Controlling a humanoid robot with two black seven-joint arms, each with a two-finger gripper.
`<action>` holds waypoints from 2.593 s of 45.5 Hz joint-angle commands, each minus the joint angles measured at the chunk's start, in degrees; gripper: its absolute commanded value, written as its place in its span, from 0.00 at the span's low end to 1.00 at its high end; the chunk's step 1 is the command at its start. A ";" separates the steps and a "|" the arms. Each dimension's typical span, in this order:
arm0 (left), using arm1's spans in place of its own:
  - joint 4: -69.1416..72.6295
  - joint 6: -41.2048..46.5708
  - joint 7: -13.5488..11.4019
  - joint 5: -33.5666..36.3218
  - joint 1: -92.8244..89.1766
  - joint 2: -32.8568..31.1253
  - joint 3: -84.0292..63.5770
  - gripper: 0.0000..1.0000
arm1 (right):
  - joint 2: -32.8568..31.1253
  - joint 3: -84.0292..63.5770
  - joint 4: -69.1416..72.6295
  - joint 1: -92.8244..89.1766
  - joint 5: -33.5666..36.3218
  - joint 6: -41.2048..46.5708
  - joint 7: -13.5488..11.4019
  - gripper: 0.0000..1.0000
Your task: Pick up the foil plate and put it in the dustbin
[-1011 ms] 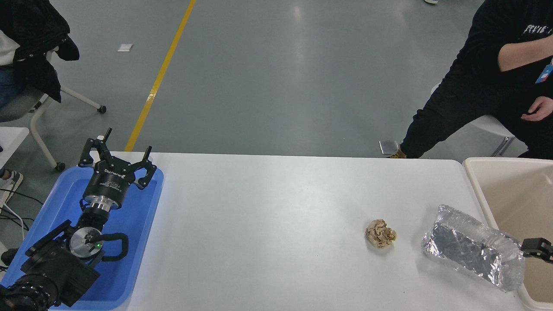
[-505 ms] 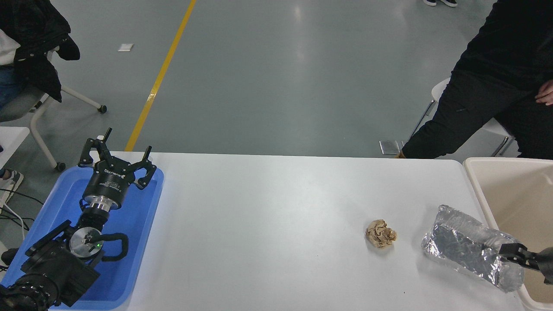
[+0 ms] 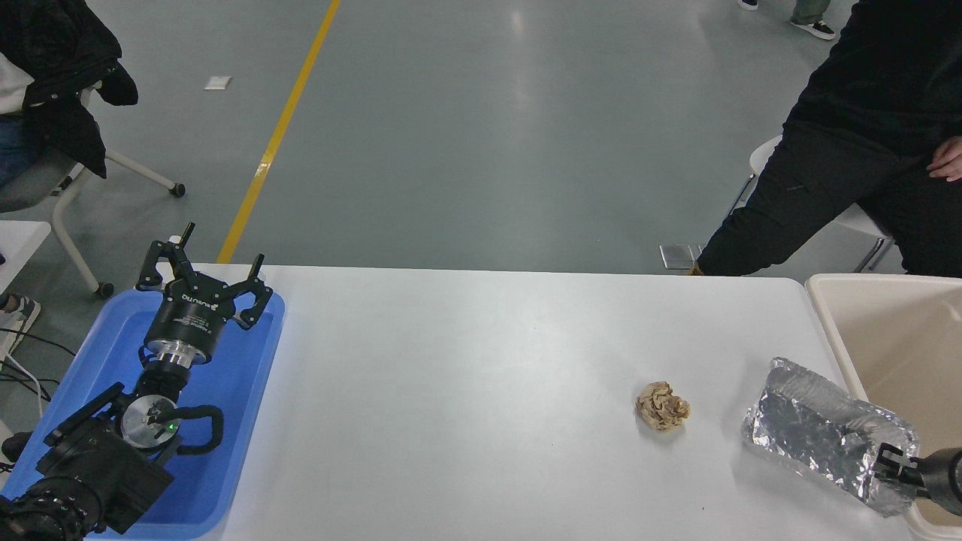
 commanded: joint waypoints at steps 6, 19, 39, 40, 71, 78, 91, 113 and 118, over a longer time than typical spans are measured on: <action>0.00 0.00 0.00 0.00 -0.01 0.00 0.00 1.00 | 0.03 0.07 -0.06 0.44 0.02 -0.69 1.63 0.00; 0.00 0.00 0.00 0.00 -0.01 0.00 0.00 1.00 | -3.56 -0.46 1.34 6.76 0.20 1.94 1.28 0.00; 0.00 0.00 0.00 0.00 -0.01 0.00 0.00 1.00 | -15.17 -5.55 11.18 29.43 -0.24 16.18 0.84 0.00; 0.00 0.00 0.00 0.00 -0.01 0.00 0.00 1.00 | -15.78 -6.08 12.14 31.01 -0.59 16.71 0.75 0.00; 0.00 0.00 0.09 0.00 -0.01 -0.09 0.00 1.00 | -11.48 -27.70 15.84 68.82 -5.25 31.30 -1.00 0.00; 0.00 0.00 0.09 0.00 -0.01 0.00 0.00 1.00 | -10.87 -27.79 15.84 68.82 -5.17 31.48 -1.00 0.00; 0.00 0.00 0.00 0.00 -0.01 0.00 0.00 1.00 | -11.04 -27.62 12.60 63.47 -4.64 28.68 -1.09 0.00; 0.00 0.00 0.00 0.00 -0.01 0.00 0.00 1.00 | -3.57 -24.28 -18.69 26.47 16.71 10.93 -3.82 0.00; 0.00 0.00 0.00 0.00 -0.01 0.00 0.00 1.00 | -2.61 -22.44 -20.01 21.63 18.21 6.35 -5.13 0.00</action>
